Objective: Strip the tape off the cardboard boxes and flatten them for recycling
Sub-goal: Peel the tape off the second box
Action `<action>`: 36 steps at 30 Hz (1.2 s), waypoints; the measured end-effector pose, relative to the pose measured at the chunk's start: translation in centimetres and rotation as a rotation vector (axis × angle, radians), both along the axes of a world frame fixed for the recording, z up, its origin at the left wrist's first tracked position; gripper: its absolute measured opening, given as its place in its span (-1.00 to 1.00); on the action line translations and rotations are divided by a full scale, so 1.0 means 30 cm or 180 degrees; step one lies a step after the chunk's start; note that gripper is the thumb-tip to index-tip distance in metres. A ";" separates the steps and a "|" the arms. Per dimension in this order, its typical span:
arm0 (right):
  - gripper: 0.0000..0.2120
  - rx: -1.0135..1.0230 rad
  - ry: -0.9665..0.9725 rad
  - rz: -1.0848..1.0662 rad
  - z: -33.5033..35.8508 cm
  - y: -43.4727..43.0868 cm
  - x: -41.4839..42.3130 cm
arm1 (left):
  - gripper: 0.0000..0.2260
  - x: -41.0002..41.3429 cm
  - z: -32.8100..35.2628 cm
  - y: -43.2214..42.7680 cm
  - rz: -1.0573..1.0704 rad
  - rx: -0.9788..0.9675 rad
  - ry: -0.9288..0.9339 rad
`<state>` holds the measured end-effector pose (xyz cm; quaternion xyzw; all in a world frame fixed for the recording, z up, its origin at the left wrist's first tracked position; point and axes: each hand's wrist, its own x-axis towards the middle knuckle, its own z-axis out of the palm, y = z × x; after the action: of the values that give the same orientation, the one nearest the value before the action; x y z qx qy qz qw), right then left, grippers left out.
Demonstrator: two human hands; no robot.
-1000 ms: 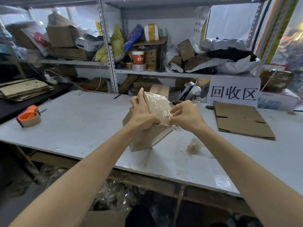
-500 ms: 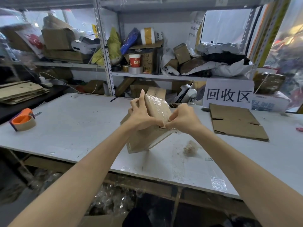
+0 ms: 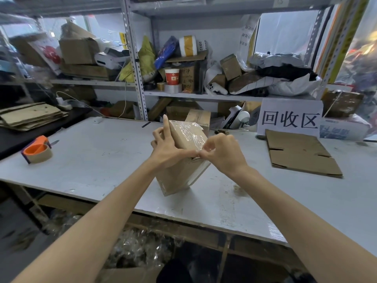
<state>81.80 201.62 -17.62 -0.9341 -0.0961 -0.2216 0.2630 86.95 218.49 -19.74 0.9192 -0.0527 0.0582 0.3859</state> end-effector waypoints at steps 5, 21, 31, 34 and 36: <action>-0.85 -0.0325 -0.0015 -0.0040 0.003 0.015 0.008 | 0.28 -0.001 -0.003 0.002 -0.0043 -0.0017 -0.0043; -0.42 0.0529 0.0090 -0.0157 -0.038 -0.012 0.020 | 0.38 -0.022 -0.032 0.053 -0.0342 0.0111 -0.0543; -0.88 0.0415 0.0183 -0.0254 -0.019 -0.023 0.055 | 0.38 -0.029 -0.043 0.034 -0.0379 0.0081 -0.0693; -0.91 0.0075 -0.0066 -0.0098 -0.016 -0.010 0.053 | 0.38 -0.026 -0.040 0.025 -0.0292 0.0165 -0.0699; -0.88 -0.0140 -0.0240 -0.0020 -0.017 -0.003 0.053 | 0.37 -0.023 -0.041 0.025 -0.0275 0.0197 -0.0702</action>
<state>83.38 201.53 -18.12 -0.9309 -0.1079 -0.2553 0.2379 86.25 219.23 -20.98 0.9156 -0.1361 0.1407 0.3514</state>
